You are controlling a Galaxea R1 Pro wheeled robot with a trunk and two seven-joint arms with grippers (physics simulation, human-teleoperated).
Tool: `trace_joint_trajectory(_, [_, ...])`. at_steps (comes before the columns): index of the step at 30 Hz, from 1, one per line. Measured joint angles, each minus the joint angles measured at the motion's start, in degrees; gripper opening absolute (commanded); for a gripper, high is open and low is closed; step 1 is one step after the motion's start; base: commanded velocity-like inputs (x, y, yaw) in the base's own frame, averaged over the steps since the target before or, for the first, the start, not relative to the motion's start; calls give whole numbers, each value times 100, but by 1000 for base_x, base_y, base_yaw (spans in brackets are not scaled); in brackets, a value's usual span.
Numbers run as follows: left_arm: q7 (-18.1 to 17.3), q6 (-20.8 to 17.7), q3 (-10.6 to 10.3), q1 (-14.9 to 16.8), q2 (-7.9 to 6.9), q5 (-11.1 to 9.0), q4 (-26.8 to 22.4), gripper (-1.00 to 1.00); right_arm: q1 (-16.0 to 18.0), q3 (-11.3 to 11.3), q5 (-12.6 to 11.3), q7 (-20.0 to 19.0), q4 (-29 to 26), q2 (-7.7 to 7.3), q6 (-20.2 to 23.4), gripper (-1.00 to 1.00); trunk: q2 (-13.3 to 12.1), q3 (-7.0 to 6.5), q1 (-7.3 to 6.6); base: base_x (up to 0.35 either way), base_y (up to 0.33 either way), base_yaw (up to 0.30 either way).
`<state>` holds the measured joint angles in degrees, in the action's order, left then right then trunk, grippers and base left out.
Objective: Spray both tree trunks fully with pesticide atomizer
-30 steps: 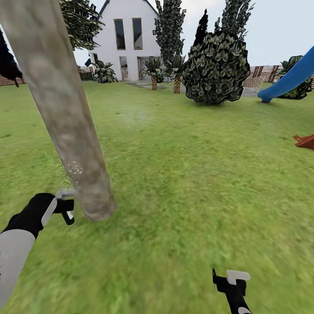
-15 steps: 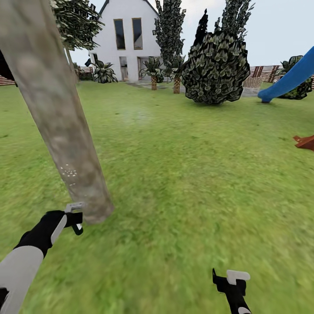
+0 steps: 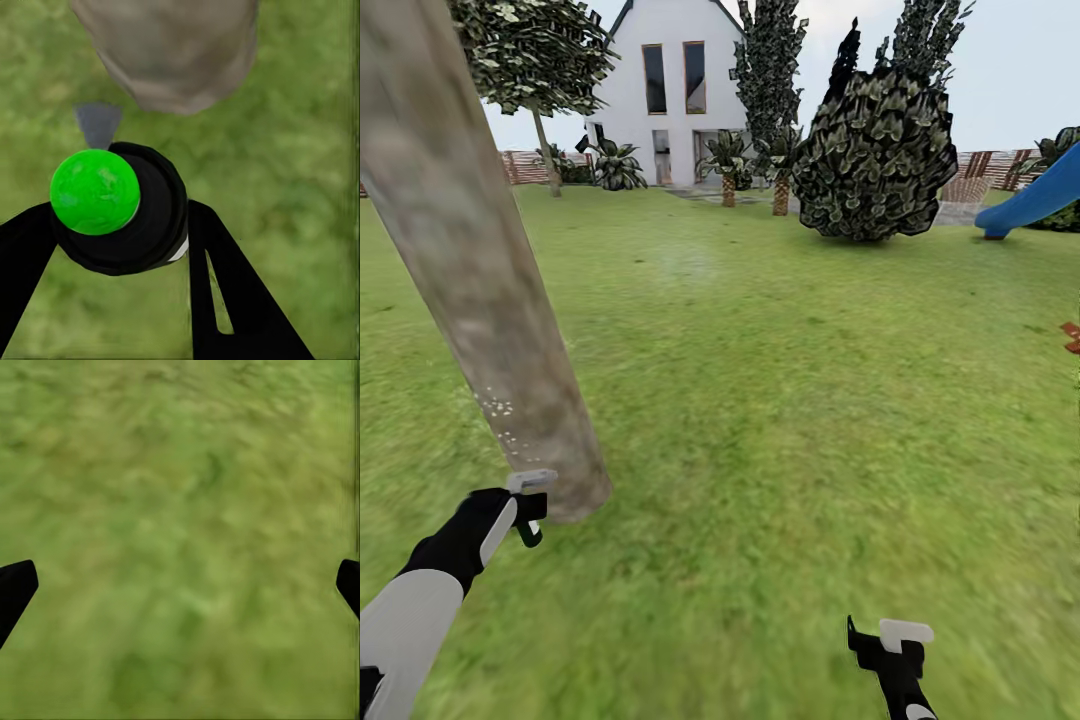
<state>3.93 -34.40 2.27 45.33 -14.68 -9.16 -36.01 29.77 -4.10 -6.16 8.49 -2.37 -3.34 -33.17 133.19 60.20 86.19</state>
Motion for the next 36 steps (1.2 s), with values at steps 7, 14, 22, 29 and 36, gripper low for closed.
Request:
trace_joint_trajectory(7, [4,-1,0,-1,5,-2,-2,-100,1,0,5,0,1,1,0,100,0,0,-1,50,-272,80])
trace_joint_trajectory(14, [4,-2,0,-2,23,-28,-2,-100,1,0,6,-1,4,1,0,100,0,0,-1,153,-263,239])
trace_joint_trajectory(22, [4,0,0,0,35,-27,0,-100,-1,0,7,0,2,2,0,100,0,0,-1,159,-261,8])
trace_joint_trajectory(29, [4,-2,1,-2,32,-27,-3,-100,1,0,7,-1,7,10,0,100,0,0,-1,157,-261,203])
trace_joint_trajectory(36, [4,-3,1,-2,29,-29,-9,-100,1,0,6,-1,7,10,1,100,0,0,-1,144,-223,277])
